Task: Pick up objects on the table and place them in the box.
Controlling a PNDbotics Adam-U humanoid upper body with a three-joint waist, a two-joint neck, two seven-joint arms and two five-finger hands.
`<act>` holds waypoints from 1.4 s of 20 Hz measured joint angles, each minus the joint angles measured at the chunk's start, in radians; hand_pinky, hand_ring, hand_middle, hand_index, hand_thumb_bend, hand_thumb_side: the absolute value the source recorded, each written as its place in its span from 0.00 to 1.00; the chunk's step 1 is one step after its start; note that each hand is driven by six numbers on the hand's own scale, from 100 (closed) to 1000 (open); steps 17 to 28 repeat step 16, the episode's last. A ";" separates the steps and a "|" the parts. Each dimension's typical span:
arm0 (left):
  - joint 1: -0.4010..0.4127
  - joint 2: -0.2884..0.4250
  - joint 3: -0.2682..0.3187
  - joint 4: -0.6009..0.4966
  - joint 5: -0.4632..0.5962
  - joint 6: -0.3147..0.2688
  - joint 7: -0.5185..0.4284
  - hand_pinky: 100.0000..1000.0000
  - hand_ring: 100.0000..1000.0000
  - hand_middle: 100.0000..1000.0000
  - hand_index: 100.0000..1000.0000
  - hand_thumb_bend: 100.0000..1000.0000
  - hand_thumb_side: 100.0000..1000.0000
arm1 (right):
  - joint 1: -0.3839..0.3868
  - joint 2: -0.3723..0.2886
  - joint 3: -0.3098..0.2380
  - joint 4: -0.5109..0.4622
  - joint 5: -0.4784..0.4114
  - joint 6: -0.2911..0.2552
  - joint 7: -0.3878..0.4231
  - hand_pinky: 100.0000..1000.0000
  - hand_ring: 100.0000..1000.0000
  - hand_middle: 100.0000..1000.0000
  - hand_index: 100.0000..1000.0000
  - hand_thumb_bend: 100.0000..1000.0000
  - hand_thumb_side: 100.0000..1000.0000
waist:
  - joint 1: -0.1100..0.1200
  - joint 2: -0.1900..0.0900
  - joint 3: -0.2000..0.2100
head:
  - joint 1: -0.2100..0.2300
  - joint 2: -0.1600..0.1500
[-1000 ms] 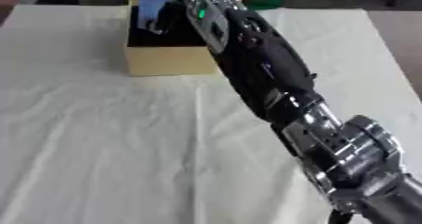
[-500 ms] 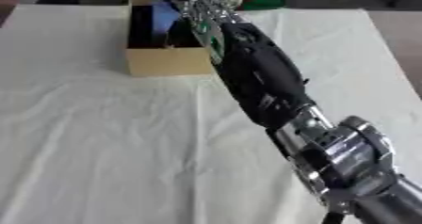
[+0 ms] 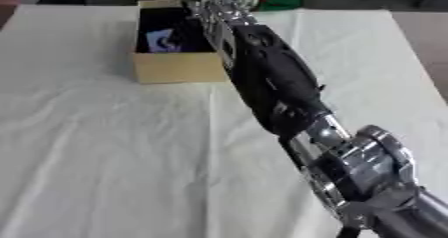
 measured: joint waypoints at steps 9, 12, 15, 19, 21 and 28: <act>0.001 0.000 0.000 0.000 0.000 0.001 0.000 0.70 0.51 0.45 0.77 0.28 0.06 | -0.001 -0.060 0.005 -0.172 -0.117 0.010 -0.005 0.80 0.81 0.80 0.91 0.12 0.05 | 0.000 0.000 -0.010 | 0.012 0.001; 0.001 0.000 0.000 0.000 -0.001 0.001 0.001 0.70 0.51 0.45 0.77 0.28 0.06 | 0.003 -0.108 0.017 -0.251 -0.165 -0.005 -0.019 0.78 0.78 0.78 0.90 0.00 0.00 | 0.000 0.000 -0.018 | 0.023 0.002; 0.001 0.000 0.001 0.000 -0.004 0.002 0.004 0.70 0.51 0.45 0.77 0.28 0.06 | 0.028 -0.156 0.026 -0.327 -0.212 -0.033 -0.045 0.77 0.77 0.76 0.89 0.00 0.00 | 0.000 0.000 -0.028 | 0.033 0.006; 0.001 0.000 0.001 0.000 -0.004 0.002 0.005 0.70 0.51 0.45 0.77 0.28 0.05 | 0.041 -0.173 0.029 -0.353 -0.228 -0.047 -0.057 0.77 0.77 0.76 0.89 0.00 0.00 | 0.000 0.000 -0.030 | 0.036 0.007; 0.001 0.000 0.001 0.000 -0.004 0.002 0.005 0.70 0.51 0.45 0.77 0.28 0.05 | 0.041 -0.173 0.029 -0.353 -0.228 -0.047 -0.057 0.77 0.77 0.76 0.89 0.00 0.00 | 0.000 0.000 -0.030 | 0.036 0.007; 0.001 0.000 0.001 0.000 -0.004 0.002 0.005 0.70 0.51 0.45 0.77 0.28 0.05 | 0.041 -0.173 0.029 -0.353 -0.228 -0.047 -0.057 0.77 0.77 0.76 0.89 0.00 0.00 | 0.000 0.000 -0.030 | 0.036 0.007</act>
